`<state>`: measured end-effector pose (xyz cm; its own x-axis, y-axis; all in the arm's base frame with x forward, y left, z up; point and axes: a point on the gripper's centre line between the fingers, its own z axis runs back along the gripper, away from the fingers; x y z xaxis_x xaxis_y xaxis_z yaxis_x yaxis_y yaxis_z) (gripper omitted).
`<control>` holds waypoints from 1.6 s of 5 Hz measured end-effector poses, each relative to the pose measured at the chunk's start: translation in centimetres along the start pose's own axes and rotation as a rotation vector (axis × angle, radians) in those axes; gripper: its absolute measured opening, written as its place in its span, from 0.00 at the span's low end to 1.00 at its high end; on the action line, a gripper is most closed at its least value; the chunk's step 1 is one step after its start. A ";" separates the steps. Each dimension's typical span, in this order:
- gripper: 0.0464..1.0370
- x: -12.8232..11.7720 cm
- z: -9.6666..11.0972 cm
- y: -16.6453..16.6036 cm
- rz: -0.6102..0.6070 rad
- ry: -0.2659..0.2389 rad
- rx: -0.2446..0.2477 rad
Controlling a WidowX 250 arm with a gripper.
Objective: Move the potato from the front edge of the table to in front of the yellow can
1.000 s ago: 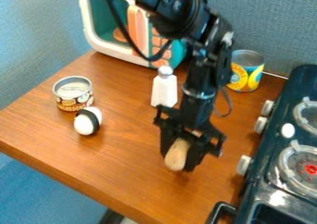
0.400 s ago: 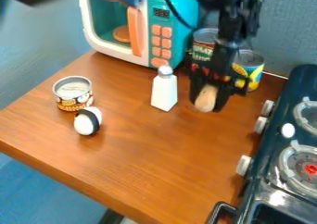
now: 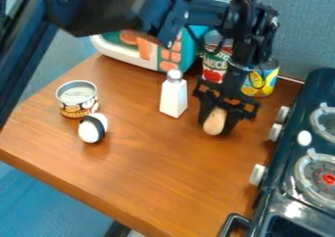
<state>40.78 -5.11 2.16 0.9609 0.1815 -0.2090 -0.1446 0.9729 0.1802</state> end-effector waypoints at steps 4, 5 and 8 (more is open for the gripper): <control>0.96 -3.8 2.2 -0.1 -0.021 -0.224 -0.290; 0.96 -3.7 2.6 0.5 -0.014 -0.234 -0.315; 0.96 -12.6 5.6 4.6 -0.081 -0.244 -0.246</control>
<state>29.33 -3.74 11.01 0.9953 0.0923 0.0282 -0.0901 0.9934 -0.0709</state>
